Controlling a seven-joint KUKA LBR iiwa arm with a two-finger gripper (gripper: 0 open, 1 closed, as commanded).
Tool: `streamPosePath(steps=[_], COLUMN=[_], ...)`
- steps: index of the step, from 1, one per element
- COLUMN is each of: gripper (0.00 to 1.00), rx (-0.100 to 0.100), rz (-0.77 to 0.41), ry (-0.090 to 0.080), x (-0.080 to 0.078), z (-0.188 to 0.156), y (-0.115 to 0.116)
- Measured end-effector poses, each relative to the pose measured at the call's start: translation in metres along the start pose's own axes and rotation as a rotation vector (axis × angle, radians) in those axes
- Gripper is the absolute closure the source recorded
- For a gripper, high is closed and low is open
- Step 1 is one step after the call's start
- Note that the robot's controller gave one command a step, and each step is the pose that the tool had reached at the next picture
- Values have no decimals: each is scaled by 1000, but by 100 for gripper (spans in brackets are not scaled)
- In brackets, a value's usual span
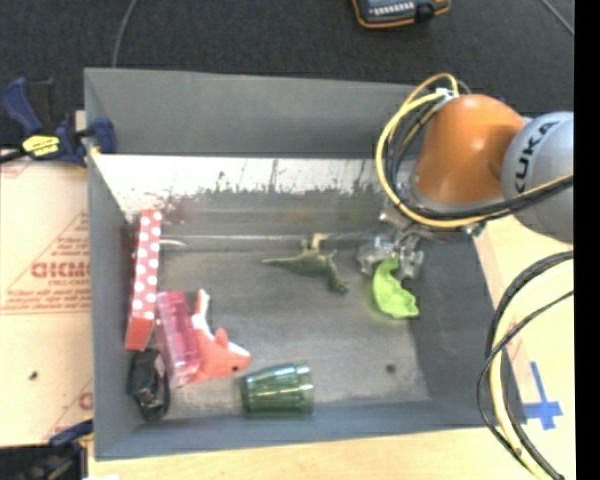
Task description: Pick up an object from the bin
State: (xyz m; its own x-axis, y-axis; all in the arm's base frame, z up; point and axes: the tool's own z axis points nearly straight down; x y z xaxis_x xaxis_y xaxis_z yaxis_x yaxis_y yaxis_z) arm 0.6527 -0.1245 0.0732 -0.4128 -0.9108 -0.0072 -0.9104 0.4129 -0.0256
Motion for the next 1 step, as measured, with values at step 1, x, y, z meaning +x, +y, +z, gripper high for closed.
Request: streamPosePath(steps=[1], gripper=[100], rx=[-1], rz=[2], ry=[-1], x=[0], z=[0], y=[0])
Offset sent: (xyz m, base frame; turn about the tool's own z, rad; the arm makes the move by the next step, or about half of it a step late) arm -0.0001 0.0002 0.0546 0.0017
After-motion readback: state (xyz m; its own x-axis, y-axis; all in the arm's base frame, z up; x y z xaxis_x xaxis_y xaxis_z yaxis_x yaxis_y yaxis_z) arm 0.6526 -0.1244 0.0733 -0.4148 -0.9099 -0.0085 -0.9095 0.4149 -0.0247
